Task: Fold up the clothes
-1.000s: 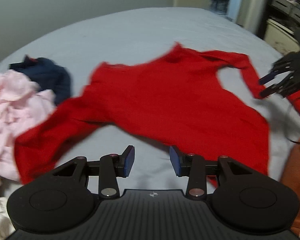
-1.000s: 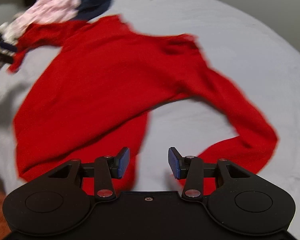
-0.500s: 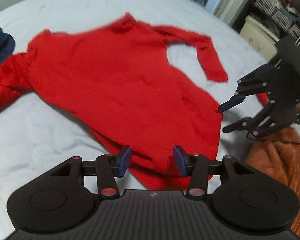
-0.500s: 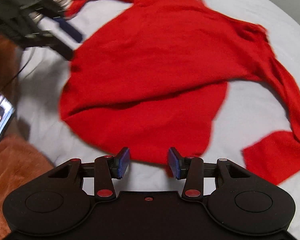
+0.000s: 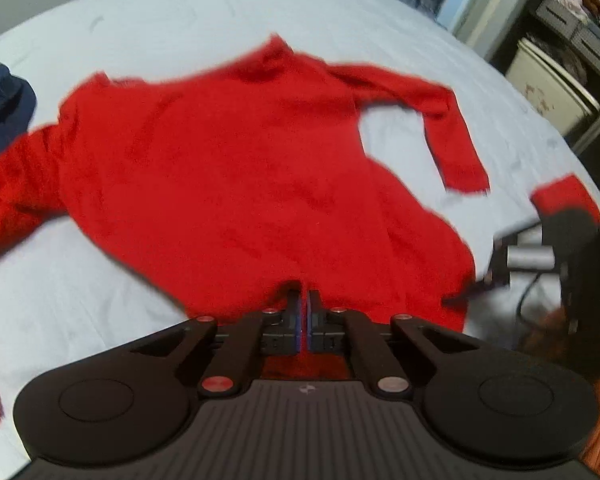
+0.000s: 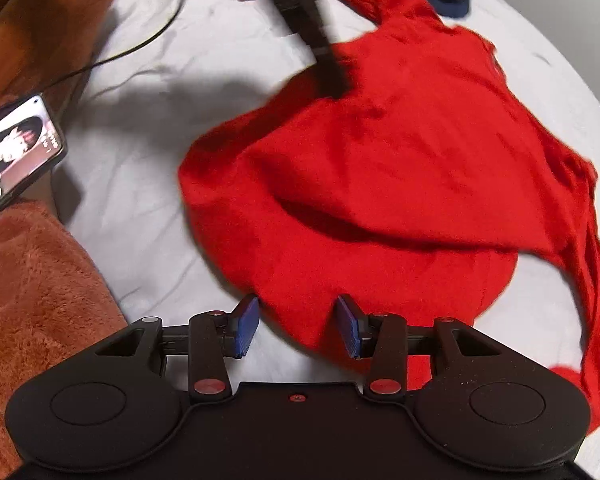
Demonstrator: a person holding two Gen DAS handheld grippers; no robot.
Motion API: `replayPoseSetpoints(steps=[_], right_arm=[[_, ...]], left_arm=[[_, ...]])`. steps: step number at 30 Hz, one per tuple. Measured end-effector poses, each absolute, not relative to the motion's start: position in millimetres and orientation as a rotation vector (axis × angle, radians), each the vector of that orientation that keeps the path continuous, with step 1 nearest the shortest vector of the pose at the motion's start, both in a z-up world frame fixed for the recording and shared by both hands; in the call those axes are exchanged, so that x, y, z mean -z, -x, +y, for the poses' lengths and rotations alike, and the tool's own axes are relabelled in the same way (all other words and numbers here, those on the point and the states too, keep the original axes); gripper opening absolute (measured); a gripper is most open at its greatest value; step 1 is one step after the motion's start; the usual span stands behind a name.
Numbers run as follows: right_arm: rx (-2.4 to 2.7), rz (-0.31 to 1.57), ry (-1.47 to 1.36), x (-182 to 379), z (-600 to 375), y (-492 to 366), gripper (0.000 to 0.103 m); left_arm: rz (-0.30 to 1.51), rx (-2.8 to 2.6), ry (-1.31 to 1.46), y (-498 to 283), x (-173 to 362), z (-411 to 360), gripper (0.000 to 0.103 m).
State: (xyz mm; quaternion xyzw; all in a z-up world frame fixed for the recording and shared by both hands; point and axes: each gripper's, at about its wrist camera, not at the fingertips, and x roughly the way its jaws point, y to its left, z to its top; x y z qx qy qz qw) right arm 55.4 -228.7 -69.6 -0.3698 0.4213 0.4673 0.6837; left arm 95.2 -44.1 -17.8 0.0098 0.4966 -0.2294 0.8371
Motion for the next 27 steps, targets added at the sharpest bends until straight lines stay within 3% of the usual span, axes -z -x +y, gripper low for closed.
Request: replayPoseSetpoints(steps=[1, 3, 4, 17, 25, 27], right_arm=[[-1.052, 0.944, 0.831, 69.6, -228.1, -56.5, 0.038], [-1.018, 0.966, 0.835, 74.6, -225.8, -67.4, 0.012], [-1.009, 0.971, 0.828, 74.6, -225.5, -70.6, 0.01], [-0.754, 0.937, 0.427, 27.2, -261.8, -189.7, 0.006], [-0.587, 1.005, 0.427, 47.1, -262.7, -254.1, 0.006], [-0.563, 1.021, 0.426, 53.3, -270.2, -255.9, 0.006]], left_arm=[[1.044, 0.479, -0.015, -99.4, 14.9, -43.4, 0.001], [1.035, 0.467, -0.006, -108.1, 10.1, -42.5, 0.001], [1.031, 0.46, -0.002, -113.0, 7.9, -42.3, 0.001], [0.988, 0.331, -0.003, -184.0, 2.1, -29.2, 0.002], [1.005, 0.329, -0.019, -207.1, 20.2, -32.6, 0.002], [1.008, 0.331, -0.026, -208.2, 23.1, -33.3, 0.007]])
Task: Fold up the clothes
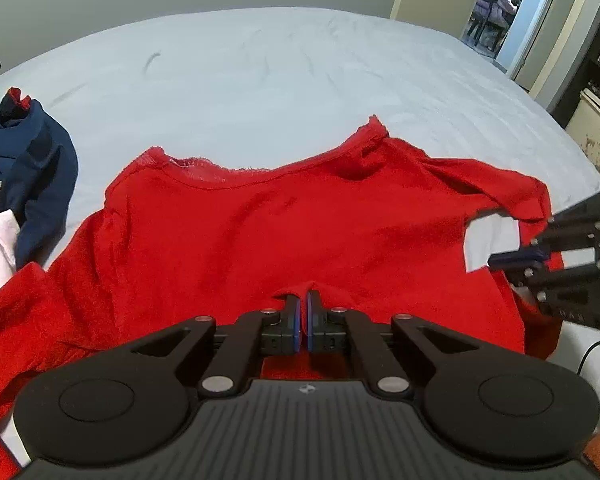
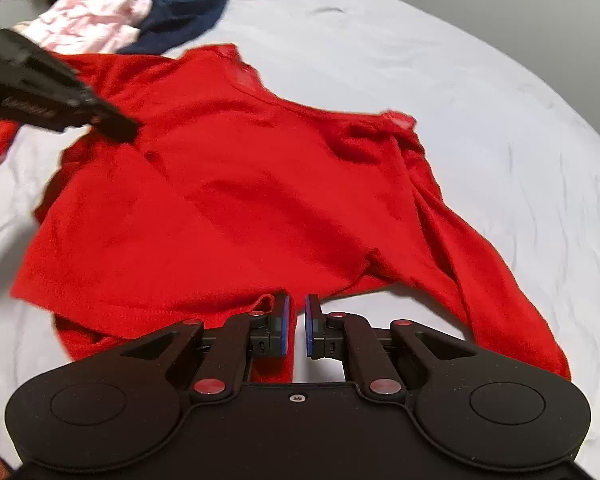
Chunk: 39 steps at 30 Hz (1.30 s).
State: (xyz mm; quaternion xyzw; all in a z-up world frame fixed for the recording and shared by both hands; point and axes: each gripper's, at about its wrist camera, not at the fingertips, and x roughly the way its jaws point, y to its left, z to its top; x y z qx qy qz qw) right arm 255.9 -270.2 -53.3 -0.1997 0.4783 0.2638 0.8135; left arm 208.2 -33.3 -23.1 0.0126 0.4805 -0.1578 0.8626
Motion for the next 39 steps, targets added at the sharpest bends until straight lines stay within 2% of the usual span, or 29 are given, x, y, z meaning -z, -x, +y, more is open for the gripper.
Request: replayPoseSetpoints(steps=[4, 7, 10, 12, 13, 24, 39], right_arm=[[-0.536, 1.05, 0.392, 60.9, -273.1, -255.8, 0.007], [-0.506, 1.041, 0.35, 53.8, -279.6, -256.9, 0.013], [-0.473, 1.017, 0.319, 41.4, -288.7, -256.6, 0.027], [-0.46, 1.006, 0.32, 35.0, -292.7, -251.9, 0.029], [-0.453, 1.0, 0.321, 31.8, -294.6, -249.5, 0.029], [-0.437, 0.987, 0.441, 23.4, -290.7, -204.7, 0.029], [-0.413, 1.068, 0.45, 31.6, -295.9, -181.4, 0.029]], left_arm=[[1.01, 0.326, -0.055, -207.0, 23.5, -35.1, 0.011], [1.008, 0.322, -0.064, -205.4, 20.3, -35.2, 0.016], [0.987, 0.308, -0.081, -200.7, 13.0, -34.8, 0.03], [0.96, 0.291, -0.103, -196.0, 6.0, -34.6, 0.043], [0.952, 0.289, -0.11, -194.1, 3.7, -34.3, 0.045], [0.91, 0.309, -0.229, -145.1, -27.5, -23.0, 0.046], [0.852, 0.469, -0.477, -69.5, 4.4, -36.6, 0.046]])
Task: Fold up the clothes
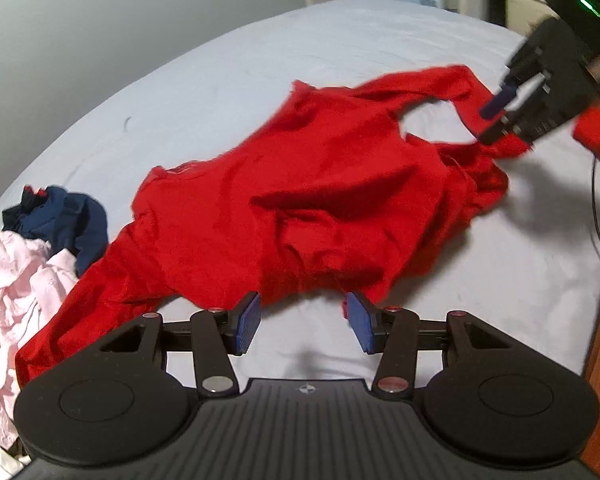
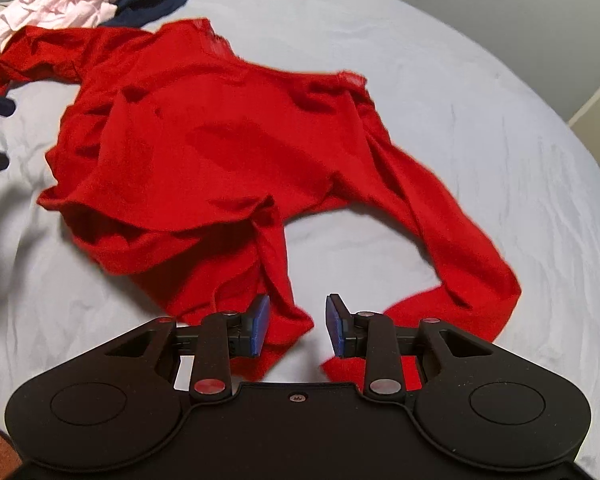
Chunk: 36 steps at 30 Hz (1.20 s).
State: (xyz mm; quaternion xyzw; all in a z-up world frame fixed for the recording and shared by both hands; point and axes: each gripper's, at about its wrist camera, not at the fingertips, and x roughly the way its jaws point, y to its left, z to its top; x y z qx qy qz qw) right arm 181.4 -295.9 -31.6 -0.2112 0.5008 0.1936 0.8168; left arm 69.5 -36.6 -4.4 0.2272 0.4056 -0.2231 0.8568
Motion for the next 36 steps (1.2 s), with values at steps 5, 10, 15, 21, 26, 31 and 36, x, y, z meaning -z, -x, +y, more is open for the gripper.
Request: replayPoseSetpoints(steps=[5, 10, 15, 21, 26, 31, 36], right_arm=[[-0.427, 1.104, 0.408, 34.9, -305.4, -179.1, 0.029], [-0.439, 1.125, 0.396, 40.9, -312.2, -175.3, 0.029], [-0.443, 1.129, 0.389, 46.5, -313.7, -175.4, 0.029], [-0.458, 1.134, 0.393, 50.8, -314.5, -179.2, 0.029], [-0.476, 1.132, 0.383, 51.5, -317.5, -182.0, 0.029], [-0.484, 1.103, 0.336, 43.1, -321.4, -186.1, 0.029], [-0.539, 1.09, 0.382, 34.3, -318.0, -185.6, 0.029]], left_arm=[[0.782, 0.525, -0.513, -55.1, 16.4, -37.1, 0.046], [0.761, 0.568, -0.566, -52.0, 28.2, -43.0, 0.044], [0.709, 0.622, -0.653, -48.3, 37.4, -59.8, 0.044], [0.72, 0.664, -0.753, -55.0, 53.7, -79.8, 0.012], [0.739, 0.652, -0.729, -64.9, 57.3, -80.7, 0.001], [0.745, 0.611, -0.629, -76.3, 39.2, -68.4, 0.001], [0.779, 0.54, -0.485, -95.4, 4.8, -38.6, 0.001]])
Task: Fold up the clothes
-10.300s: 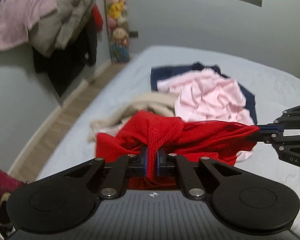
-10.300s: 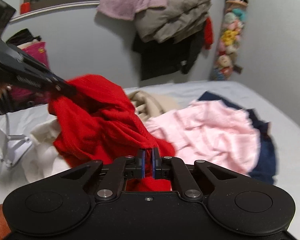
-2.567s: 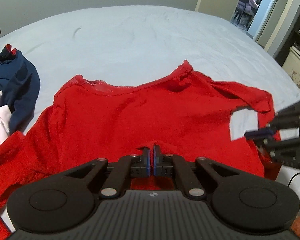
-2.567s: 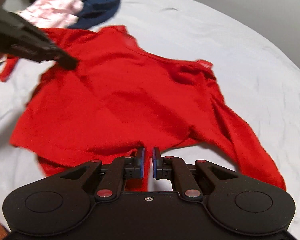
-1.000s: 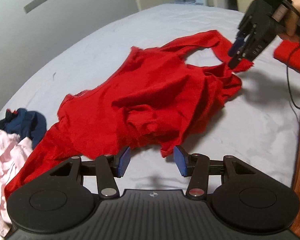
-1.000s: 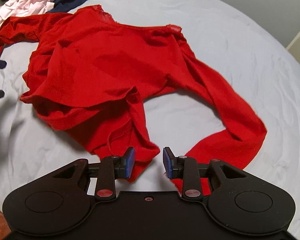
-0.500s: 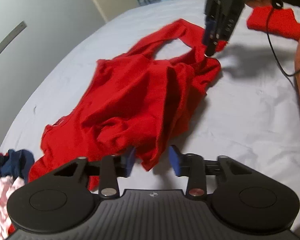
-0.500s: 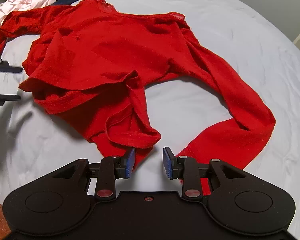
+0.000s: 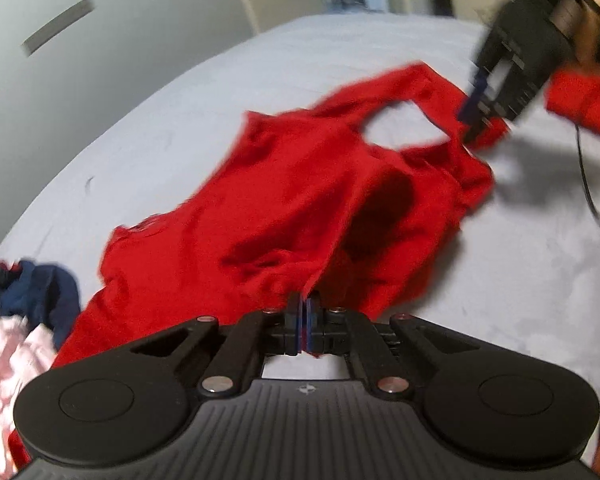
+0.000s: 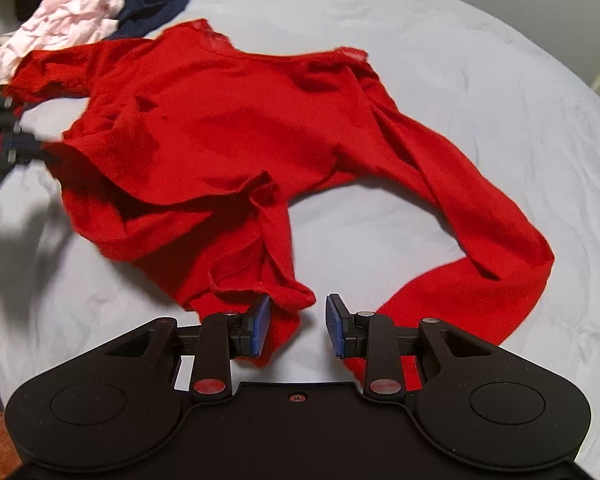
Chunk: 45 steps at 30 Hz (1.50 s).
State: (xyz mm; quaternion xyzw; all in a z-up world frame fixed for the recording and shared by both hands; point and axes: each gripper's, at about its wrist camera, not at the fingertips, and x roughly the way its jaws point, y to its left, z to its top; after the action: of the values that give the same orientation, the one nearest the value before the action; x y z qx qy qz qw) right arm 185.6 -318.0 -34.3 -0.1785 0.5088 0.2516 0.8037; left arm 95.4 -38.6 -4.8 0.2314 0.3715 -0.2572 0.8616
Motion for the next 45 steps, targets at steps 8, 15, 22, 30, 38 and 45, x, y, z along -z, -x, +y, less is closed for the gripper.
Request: replayPoseSetpoints(steps=[8, 15, 22, 30, 38, 45], right_arm=[[-0.706, 1.006, 0.707, 43.2, -283.5, -155.2, 0.029], [-0.711, 1.014, 0.836, 56.6, -269.2, -161.1, 0.004], [-0.86, 1.072, 0.815, 35.3, -287.2, -149.8, 0.001], [-0.773, 1.17, 0.59, 31.3, -293.6, -146.6, 0.003], [-0.746, 1.154, 0.339, 37.5, -263.1, -143.3, 0.015], [-0.749, 1.194, 0.307, 62.5, -248.9, -134.9, 0.016]], left_arm=[[0.803, 0.457, -0.36, -116.7, -36.6, -7.0, 0.001], [0.81, 0.412, -0.352, -120.2, -50.6, 3.9, 0.001], [0.856, 0.284, -0.35, -116.5, -63.8, 42.0, 0.001], [0.975, 0.233, -0.379, -82.4, -56.9, 83.5, 0.001], [1.007, 0.229, -0.39, -68.7, -31.8, 77.4, 0.001], [0.995, 0.238, -0.365, -72.1, -31.7, 77.9, 0.001]])
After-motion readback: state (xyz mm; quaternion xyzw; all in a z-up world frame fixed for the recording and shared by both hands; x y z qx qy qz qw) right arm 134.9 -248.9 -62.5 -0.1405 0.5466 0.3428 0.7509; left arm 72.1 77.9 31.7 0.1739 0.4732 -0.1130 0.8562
